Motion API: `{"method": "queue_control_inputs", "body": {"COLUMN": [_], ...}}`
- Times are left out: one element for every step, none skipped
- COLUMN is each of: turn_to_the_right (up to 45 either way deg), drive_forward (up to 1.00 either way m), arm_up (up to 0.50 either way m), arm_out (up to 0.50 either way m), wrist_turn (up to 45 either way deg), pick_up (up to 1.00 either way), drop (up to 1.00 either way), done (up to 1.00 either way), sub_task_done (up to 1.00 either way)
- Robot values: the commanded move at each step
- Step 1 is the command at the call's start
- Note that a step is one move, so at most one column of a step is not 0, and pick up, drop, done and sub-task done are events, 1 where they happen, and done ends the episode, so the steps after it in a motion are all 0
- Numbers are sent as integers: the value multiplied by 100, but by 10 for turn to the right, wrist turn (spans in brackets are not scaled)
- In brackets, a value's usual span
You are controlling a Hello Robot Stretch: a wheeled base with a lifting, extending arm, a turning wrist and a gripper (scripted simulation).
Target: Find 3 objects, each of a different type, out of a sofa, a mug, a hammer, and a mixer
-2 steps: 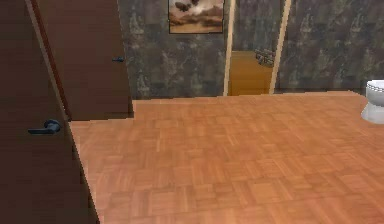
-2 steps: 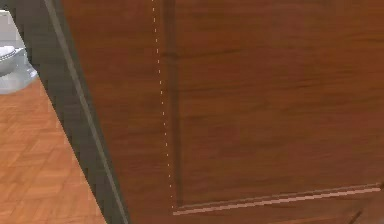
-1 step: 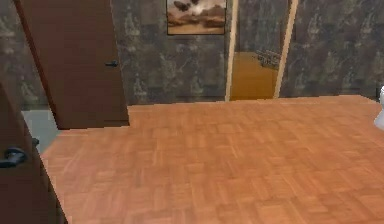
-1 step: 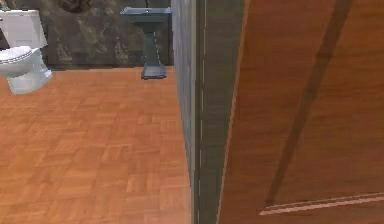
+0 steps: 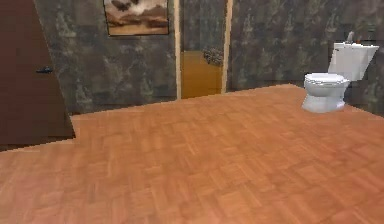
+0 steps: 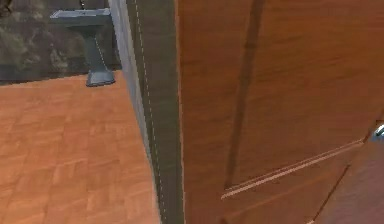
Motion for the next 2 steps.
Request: {"method": "queue_control_inputs", "body": {"turn_to_the_right": [0, 0], "drive_forward": [100, 100], "arm_up": [0, 0], "arm_out": [0, 0], "wrist_turn": [0, 0], "pick_up": [0, 0], "drop": [0, 0], "done": [0, 0], "sub_task_done": [0, 0]}}
